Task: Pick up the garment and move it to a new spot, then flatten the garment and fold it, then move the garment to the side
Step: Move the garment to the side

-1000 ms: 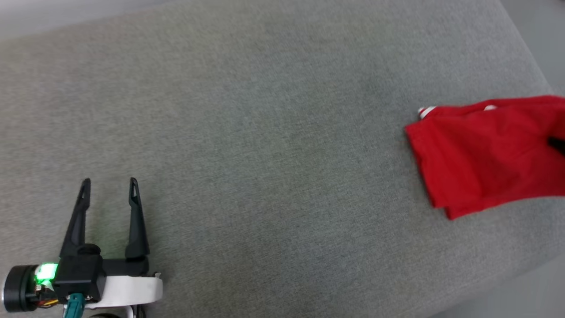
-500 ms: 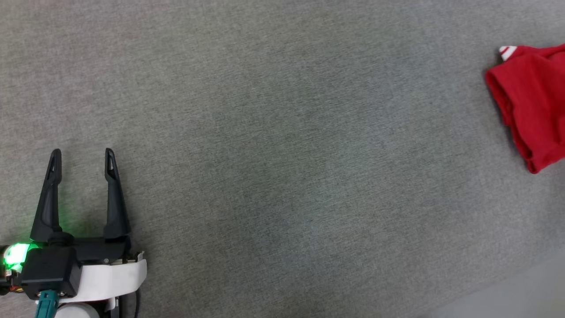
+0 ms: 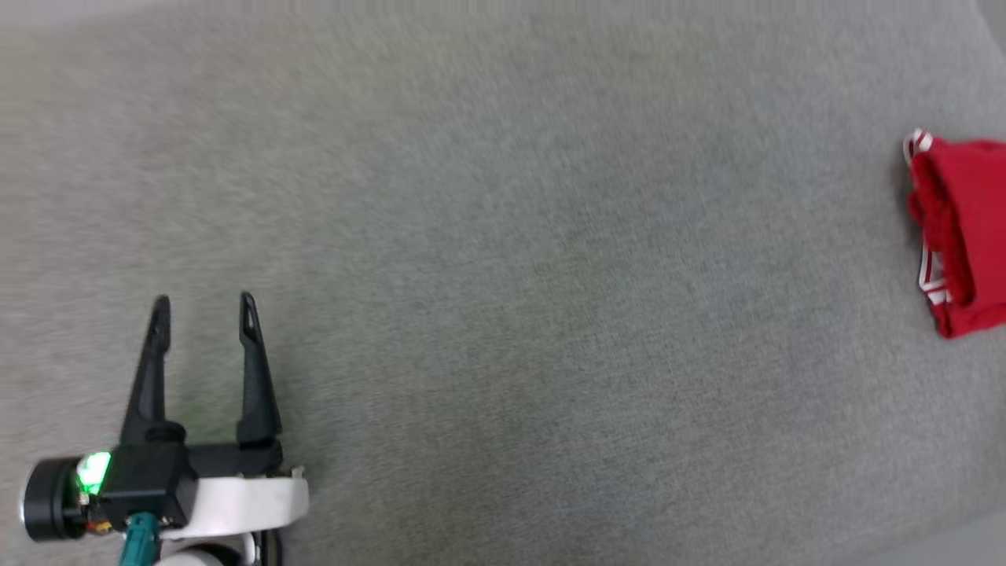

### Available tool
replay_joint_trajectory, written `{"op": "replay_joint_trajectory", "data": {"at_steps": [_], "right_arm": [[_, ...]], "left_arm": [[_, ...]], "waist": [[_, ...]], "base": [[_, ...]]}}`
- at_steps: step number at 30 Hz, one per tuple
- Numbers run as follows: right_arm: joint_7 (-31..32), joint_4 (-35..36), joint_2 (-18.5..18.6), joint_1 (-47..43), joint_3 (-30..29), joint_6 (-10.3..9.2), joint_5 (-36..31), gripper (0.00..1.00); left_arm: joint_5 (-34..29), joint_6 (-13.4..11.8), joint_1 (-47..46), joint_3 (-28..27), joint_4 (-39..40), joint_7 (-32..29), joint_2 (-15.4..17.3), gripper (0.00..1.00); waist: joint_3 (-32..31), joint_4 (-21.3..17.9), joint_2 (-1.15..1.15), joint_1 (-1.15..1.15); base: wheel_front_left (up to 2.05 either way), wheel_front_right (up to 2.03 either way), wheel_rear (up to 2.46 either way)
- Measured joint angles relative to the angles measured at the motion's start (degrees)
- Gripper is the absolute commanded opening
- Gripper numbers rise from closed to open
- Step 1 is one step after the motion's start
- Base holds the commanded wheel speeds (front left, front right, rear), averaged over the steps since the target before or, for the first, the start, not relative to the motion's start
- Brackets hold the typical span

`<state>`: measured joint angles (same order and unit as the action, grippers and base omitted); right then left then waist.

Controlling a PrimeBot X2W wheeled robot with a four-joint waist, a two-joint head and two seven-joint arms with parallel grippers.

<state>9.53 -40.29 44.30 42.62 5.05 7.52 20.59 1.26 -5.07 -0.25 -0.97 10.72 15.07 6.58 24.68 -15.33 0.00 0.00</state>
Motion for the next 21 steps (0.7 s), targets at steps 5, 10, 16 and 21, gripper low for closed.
{"op": "replay_joint_trajectory", "data": {"at_steps": [5,10,16,21], "right_arm": [[-9.3,4.4,-0.9,-1.6,-2.7,-0.01,-4.9,1.00],[-20.6,13.6,-7.9,-5.3,-5.3,-0.01,-11.3,1.00],[-23.6,25.0,-19.5,-13.2,-7.1,-0.01,-16.8,1.00],[-24.2,32.5,-27.7,-22.5,-7.5,0.00,-19.2,1.00]], "left_arm": [[0.5,-0.2,2.0,0.2,-1.0,0.0,-0.9,1.00],[0.8,-0.5,4.2,0.3,-2.6,0.0,-1.9,1.00],[1.1,-0.6,5.9,0.5,-4.4,0.0,-2.8,1.00],[1.2,-0.6,7.3,0.6,-5.8,0.0,-3.1,1.00]], "waist": [[-4.3,2.0,0.00,0.00],[-9.7,5.1,0.00,0.00],[-14.4,8.0,0.00,0.00],[-17.8,10.4,0.00,-0.01]], "base": [[0.00,0.00,0.00],[0.00,0.00,0.00],[0.00,0.00,0.00],[0.00,0.00,0.00]]}}
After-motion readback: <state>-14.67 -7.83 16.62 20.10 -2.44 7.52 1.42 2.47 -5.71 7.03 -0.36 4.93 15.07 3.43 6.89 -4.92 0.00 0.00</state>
